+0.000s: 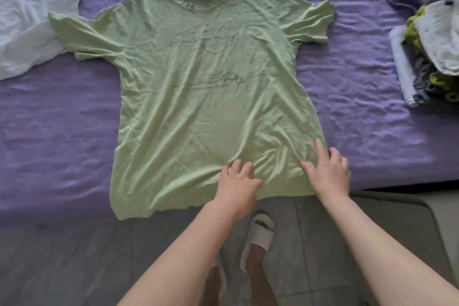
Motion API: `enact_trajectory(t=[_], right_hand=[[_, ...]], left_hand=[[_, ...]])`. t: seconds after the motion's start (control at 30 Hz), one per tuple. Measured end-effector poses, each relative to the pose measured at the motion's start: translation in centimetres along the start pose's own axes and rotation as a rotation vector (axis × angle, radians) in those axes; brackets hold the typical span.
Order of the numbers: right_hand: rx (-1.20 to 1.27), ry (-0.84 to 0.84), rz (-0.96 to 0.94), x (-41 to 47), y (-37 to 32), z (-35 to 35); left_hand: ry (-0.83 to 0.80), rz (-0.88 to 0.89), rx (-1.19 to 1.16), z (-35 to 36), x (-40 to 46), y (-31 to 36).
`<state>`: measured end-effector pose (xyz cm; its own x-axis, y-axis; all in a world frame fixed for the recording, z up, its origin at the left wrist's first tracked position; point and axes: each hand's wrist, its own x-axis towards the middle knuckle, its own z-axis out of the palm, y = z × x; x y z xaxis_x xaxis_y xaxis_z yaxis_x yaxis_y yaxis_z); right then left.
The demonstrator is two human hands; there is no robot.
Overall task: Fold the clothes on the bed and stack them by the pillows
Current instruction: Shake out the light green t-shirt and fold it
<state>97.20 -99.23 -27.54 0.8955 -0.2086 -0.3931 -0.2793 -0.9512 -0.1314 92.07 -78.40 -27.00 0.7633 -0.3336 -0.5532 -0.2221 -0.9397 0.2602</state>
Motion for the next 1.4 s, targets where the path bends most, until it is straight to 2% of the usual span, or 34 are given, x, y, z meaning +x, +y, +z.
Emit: enact_trajectory(t=[0.13, 0.2, 0.27, 0.33, 0.43, 0.53, 0.6, 0.67, 0.73, 0.8, 0.87, 0.97, 1.17, 1.3, 1.4], right_hand=[[0.336, -0.042, -0.216, 0.1, 0.9, -0.8], [0.373, -0.051, -0.187, 0.1, 2.4, -1.3], [0.313, -0.086, -0.114, -0.3, 3.9, -1.5], [0.198, -0.071, -0.108, -0.4, 4.6, -1.6], [0.070, 0.024, -0.228, 0.4, 3.8, -1.9], [-0.063, -0.049, -0.375, 2.0, 2.4, -2.7], [-0.139, -0.128, -0.390, 3.2, 1.6, -3.2], [-0.112, -0.133, -0.340, 4.2, 0.7, -4.1], [-0.124, -0.142, -0.433, 4.9, -0.5, -4.3], [-0.209, -0.212, -0.568, 5.6, -1.4, -4.3], [-0.297, -0.287, -0.506, 6.6, -1.7, -4.5], [-0.261, -0.212, -0.385, 7.7, -2.5, -4.9], [-0.194, -0.160, -0.447, 12.3, -8.7, -6.3], [-0.284, -0.161, -0.471, 17.8, -12.5, -7.0], [-0.333, -0.213, -0.306, 21.5, -11.6, -7.3]], left_hand=[[-0.058, -0.001, -0.122, -0.7, 0.5, 1.8], [0.000, -0.040, -0.156, -1.5, 1.0, 2.4], [0.105, -0.109, -0.078, -2.2, 1.8, 2.9], [0.071, -0.182, -0.052, -2.9, 2.8, 3.4], [-0.054, -0.173, -0.132, -3.7, 4.1, 4.1], [-0.101, -0.112, -0.246, -4.3, 4.7, 5.4], [-0.051, -0.141, -0.291, -4.6, 5.3, 5.8], [0.057, -0.190, -0.323, -5.2, 6.1, 5.7], [0.097, -0.209, -0.315, -6.1, 6.8, 5.2], [0.068, -0.214, -0.277, -7.2, 7.5, 4.5], [0.034, -0.214, -0.249, -8.3, 8.2, 3.4], [-0.001, -0.229, -0.235, -9.8, 9.5, 1.6], [0.028, -0.233, -0.175, -13.7, 14.1, -2.4], [0.060, -0.218, -0.085, -16.3, 18.5, -6.2], [0.095, -0.202, 0.037, -17.5, 22.0, -9.4]])
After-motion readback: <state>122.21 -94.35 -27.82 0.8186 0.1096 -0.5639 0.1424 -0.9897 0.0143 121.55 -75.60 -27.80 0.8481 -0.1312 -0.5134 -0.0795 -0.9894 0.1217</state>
